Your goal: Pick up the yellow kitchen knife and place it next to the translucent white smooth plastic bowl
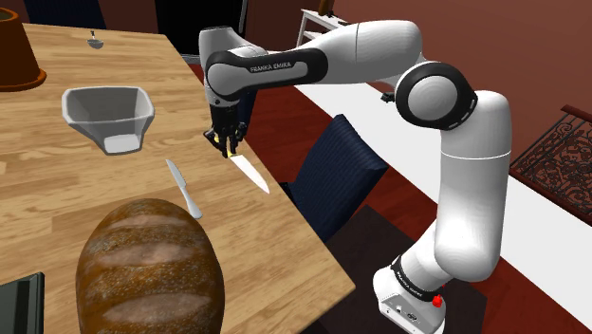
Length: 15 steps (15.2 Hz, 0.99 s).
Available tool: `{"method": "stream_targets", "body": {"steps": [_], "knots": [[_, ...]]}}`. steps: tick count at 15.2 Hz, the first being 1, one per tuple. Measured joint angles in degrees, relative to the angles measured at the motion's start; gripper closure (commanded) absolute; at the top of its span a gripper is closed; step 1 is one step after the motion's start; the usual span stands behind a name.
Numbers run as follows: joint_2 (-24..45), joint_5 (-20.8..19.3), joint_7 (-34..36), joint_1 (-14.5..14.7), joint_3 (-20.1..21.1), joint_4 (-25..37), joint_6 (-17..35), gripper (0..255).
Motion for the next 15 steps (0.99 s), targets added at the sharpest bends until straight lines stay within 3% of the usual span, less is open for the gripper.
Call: {"method": "stream_targets", "body": {"steps": [1,7,11,15], "knots": [[0.0,0.0,0.0,0.0,0.0,0.0,0.0,0],[0.01,0.0,0.0,0.01,0.0,0.0,0.01,0],[0.13,0.2,-0.32,0.56,0.14,5.96,-5.69,0],[0.15,0.25,-0.4,0.71,0.18,7.46,-7.21,0]]}}
